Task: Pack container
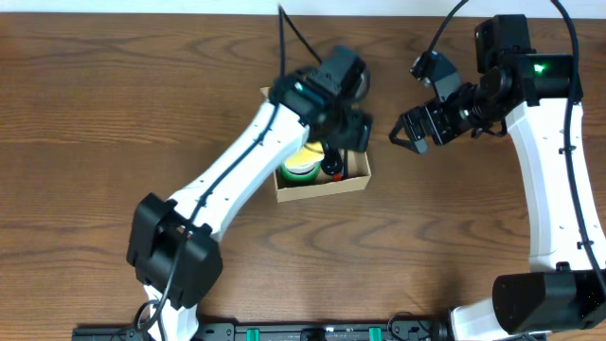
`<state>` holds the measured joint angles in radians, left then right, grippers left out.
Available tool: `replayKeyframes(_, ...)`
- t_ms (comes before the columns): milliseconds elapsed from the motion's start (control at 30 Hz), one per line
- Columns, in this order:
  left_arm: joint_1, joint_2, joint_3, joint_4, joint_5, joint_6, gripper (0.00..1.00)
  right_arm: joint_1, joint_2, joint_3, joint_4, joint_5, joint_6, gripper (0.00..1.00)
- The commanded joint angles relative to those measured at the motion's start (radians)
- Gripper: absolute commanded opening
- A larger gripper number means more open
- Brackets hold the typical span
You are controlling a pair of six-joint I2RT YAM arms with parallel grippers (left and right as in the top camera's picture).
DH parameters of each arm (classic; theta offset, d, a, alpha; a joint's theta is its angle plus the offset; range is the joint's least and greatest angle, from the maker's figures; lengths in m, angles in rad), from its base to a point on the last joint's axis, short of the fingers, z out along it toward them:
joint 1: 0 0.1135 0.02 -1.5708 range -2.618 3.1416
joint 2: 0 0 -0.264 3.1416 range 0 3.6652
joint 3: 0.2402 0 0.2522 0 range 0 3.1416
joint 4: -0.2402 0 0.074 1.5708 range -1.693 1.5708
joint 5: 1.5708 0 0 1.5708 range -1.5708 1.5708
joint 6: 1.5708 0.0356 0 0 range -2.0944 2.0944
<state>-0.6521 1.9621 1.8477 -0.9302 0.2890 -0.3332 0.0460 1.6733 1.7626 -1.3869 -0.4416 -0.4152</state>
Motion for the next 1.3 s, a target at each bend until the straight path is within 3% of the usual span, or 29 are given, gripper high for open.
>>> replayKeyframes(0,0.084,0.005,0.115,-0.065,-0.013,-0.039,0.71,-0.005,-0.004,0.01,0.02,-0.134,0.012,0.99)
replayKeyframes(167,0.244,0.005,0.165,-0.089,0.116,-0.054,0.64,-0.005,-0.004,0.01,0.096,-0.168,0.022,0.96)
replayKeyframes(200,0.283,0.005,0.164,-0.089,0.135,-0.062,0.6,-0.005,-0.002,0.01,0.114,-0.168,0.023,0.83)
replayKeyframes(233,0.32,0.005,0.163,-0.092,0.141,-0.069,0.48,-0.005,0.001,0.009,0.137,-0.164,0.023,0.57)
replayKeyframes(267,0.349,0.005,0.162,-0.096,0.142,-0.069,0.31,-0.005,0.004,0.008,0.158,-0.156,0.031,0.38)
replayKeyframes(333,0.418,0.005,0.162,-0.107,0.142,-0.072,0.06,-0.005,0.02,0.007,0.212,-0.099,0.103,0.09)
replayKeyframes(367,0.445,0.005,0.162,-0.112,0.142,-0.085,0.06,-0.005,0.032,0.007,0.237,-0.063,0.148,0.01)
replayKeyframes(467,0.53,0.006,0.151,-0.116,0.143,-0.134,0.06,-0.006,0.089,0.007,0.316,0.029,0.281,0.01)
replayKeyframes(667,0.616,0.008,0.037,-0.074,0.183,-0.195,0.06,-0.006,0.251,0.007,0.432,0.006,0.428,0.01)
replayKeyframes(833,0.62,0.027,-0.121,0.064,0.275,-0.262,0.06,-0.006,0.408,0.007,0.514,-0.155,0.432,0.01)
replayKeyframes(967,0.619,0.085,-0.223,0.172,0.368,-0.318,0.06,-0.006,0.511,0.007,0.579,-0.169,0.522,0.01)
replayKeyframes(1267,0.596,0.29,-0.242,0.296,0.599,-0.387,0.06,0.009,0.669,0.007,0.629,-0.247,0.618,0.01)
